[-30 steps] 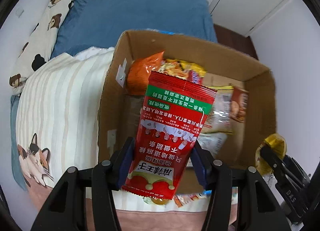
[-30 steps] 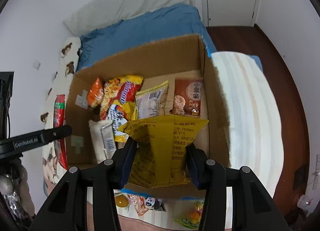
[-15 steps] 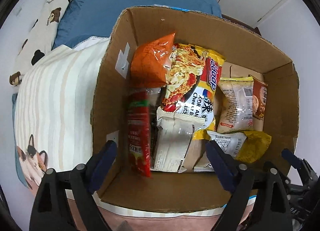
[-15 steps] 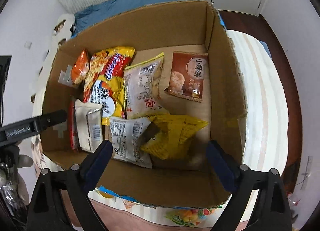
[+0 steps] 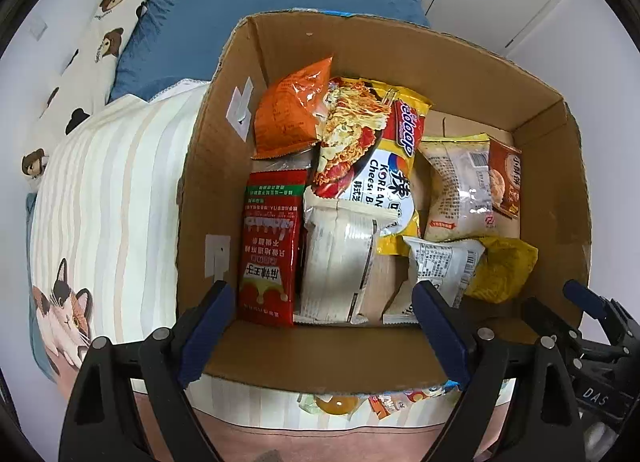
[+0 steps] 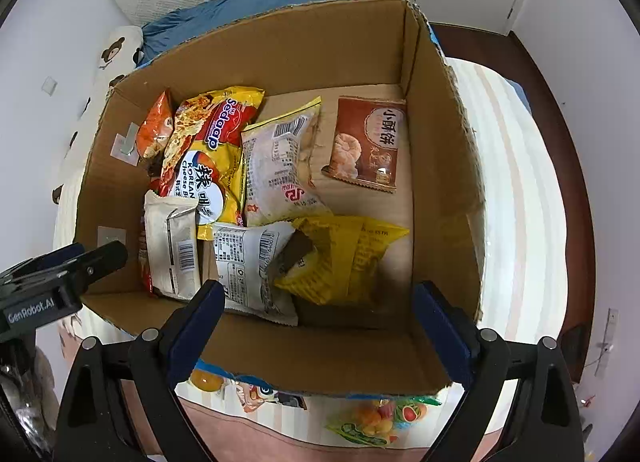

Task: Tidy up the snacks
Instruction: 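Move both open tools back over the remaining snacks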

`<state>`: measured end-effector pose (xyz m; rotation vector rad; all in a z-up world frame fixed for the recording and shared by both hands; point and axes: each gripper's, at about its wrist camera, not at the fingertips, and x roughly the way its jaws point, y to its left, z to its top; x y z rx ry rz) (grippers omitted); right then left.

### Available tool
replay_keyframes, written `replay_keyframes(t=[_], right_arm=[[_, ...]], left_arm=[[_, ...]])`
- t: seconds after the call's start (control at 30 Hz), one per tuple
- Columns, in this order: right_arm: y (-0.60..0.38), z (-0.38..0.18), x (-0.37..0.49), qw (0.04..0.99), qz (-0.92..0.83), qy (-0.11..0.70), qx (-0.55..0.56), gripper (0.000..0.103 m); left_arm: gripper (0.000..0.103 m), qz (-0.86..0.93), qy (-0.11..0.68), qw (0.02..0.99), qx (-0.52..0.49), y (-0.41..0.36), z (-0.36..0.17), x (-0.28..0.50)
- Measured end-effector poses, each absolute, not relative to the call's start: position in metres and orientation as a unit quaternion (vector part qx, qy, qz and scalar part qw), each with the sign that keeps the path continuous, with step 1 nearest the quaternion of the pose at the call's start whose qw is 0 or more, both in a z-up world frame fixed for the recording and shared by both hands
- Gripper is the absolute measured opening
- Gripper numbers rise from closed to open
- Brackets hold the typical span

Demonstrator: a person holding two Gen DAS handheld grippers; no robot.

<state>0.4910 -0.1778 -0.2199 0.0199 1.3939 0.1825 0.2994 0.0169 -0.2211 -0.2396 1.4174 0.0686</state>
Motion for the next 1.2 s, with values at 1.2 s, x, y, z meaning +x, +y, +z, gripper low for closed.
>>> replay_keyframes(t=[1.2], right_arm=[[-0.214, -0.154, 0.321, 0.82, 0.107, 0.554, 0.096, 0.1]], left_arm=[[0.091, 0.032, 0.507, 0.86, -0.052, -0.017, -0.137, 0.13]])
